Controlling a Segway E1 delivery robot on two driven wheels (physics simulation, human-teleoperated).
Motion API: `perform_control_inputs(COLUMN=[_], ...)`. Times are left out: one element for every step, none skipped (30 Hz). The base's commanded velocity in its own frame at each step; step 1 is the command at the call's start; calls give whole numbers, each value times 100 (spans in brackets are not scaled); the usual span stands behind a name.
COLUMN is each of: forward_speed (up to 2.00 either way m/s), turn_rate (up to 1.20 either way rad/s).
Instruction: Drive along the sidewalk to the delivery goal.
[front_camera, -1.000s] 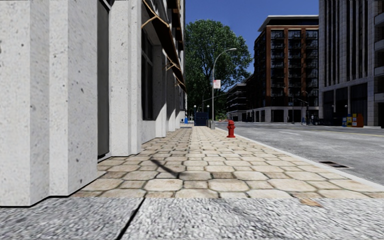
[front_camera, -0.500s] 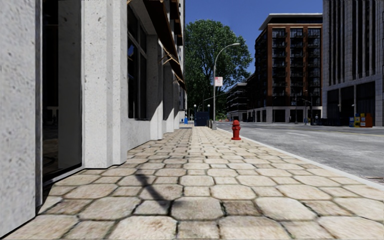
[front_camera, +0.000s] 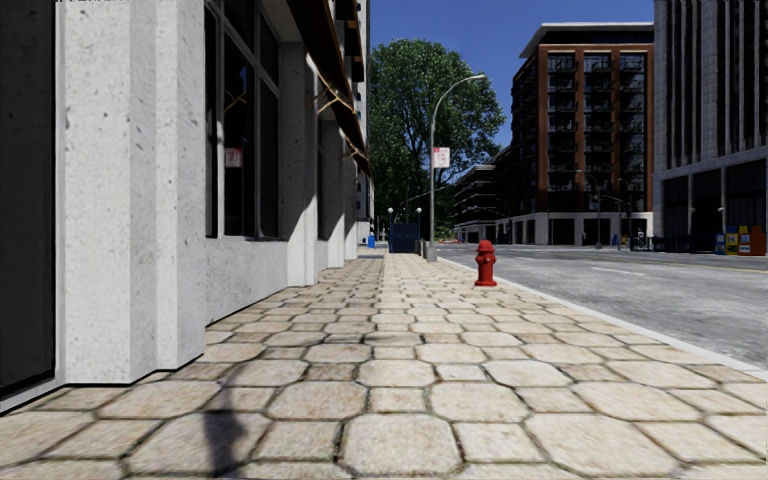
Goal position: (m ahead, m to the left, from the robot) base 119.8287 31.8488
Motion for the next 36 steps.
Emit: perform_control_inputs(forward_speed=[200, 200, 200, 200, 200, 200, 200, 200, 200, 200, 200, 200, 200, 200, 200, 200, 200, 200, 200, 200, 200, 200, 200, 200, 200, 200, 200, 200, 200, 200, 200, 200, 200, 200, 200, 200], turn_rate=[0, 0, 0, 0, 0, 0, 0, 0, 0, 0, 0, 0, 0, 0, 0, 0, 0, 0, 0, 0, 0, 0, 0, 0, 0, 0, 0, 0, 0, 0, 0, 0, 0, 0, 0, 0])
